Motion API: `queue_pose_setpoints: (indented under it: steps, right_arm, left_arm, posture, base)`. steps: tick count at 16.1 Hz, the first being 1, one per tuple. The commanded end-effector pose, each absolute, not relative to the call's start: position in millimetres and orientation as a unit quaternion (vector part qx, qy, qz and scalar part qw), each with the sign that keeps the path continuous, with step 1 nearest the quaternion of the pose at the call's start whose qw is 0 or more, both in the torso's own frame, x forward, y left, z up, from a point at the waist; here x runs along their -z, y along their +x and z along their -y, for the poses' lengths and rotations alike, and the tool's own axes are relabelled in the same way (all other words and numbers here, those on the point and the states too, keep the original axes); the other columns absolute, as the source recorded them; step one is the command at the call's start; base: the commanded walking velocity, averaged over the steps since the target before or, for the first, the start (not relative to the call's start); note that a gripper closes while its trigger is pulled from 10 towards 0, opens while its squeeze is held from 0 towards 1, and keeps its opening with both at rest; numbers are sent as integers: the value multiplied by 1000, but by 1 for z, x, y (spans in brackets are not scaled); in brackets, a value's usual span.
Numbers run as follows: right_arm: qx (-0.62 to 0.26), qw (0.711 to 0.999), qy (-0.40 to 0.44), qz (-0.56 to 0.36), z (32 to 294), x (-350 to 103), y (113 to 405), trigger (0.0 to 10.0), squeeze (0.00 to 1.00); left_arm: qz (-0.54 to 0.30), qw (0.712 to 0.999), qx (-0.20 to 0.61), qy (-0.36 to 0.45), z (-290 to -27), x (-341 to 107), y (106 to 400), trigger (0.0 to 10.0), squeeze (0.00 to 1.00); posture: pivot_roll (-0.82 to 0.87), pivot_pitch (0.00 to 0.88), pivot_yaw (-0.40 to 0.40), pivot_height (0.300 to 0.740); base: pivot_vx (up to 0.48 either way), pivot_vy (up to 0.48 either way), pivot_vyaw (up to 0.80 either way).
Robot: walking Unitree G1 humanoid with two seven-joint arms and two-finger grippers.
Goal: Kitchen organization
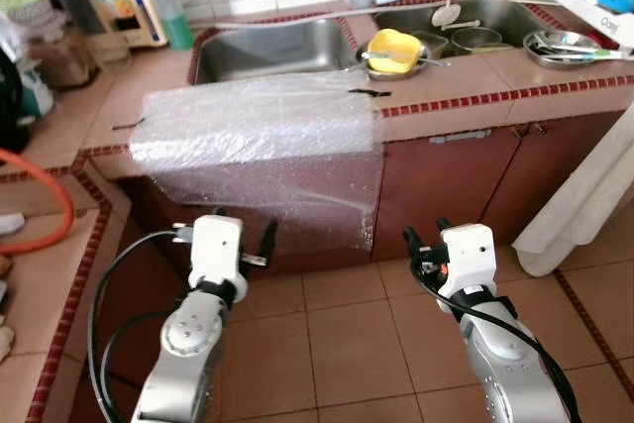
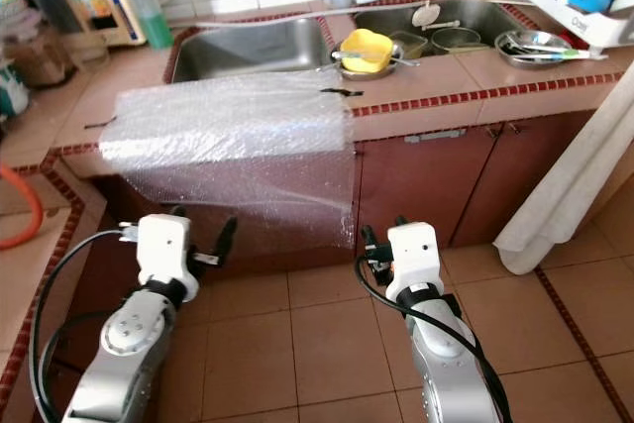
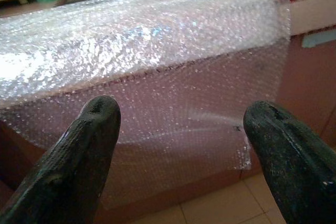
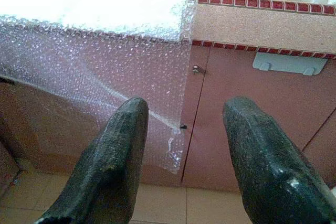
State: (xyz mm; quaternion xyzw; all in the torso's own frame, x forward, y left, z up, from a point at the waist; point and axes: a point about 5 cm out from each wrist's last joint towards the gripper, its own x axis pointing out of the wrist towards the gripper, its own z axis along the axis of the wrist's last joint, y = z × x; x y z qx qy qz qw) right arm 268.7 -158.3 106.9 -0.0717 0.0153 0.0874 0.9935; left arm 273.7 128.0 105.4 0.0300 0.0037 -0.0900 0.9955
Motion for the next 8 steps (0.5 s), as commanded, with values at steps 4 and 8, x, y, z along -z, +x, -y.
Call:
queue_pose_setpoints:
  steps: [4,8]
  right_arm:
    - [-87,994,-72,-4,157,-111,268,10000,0]
    - [-87,994,-74,-3,157,-112,268,10000,0]
  left_arm:
    - [8,995,92,35,-130,-109,273,10000,0]
    - [7,995,97,36,-129,-108,273,10000,0]
  posture:
    - [-211,113,105,740]
    - [-211,113,102,740]
  base:
    - [66,0,0]
    - [283,0,0]
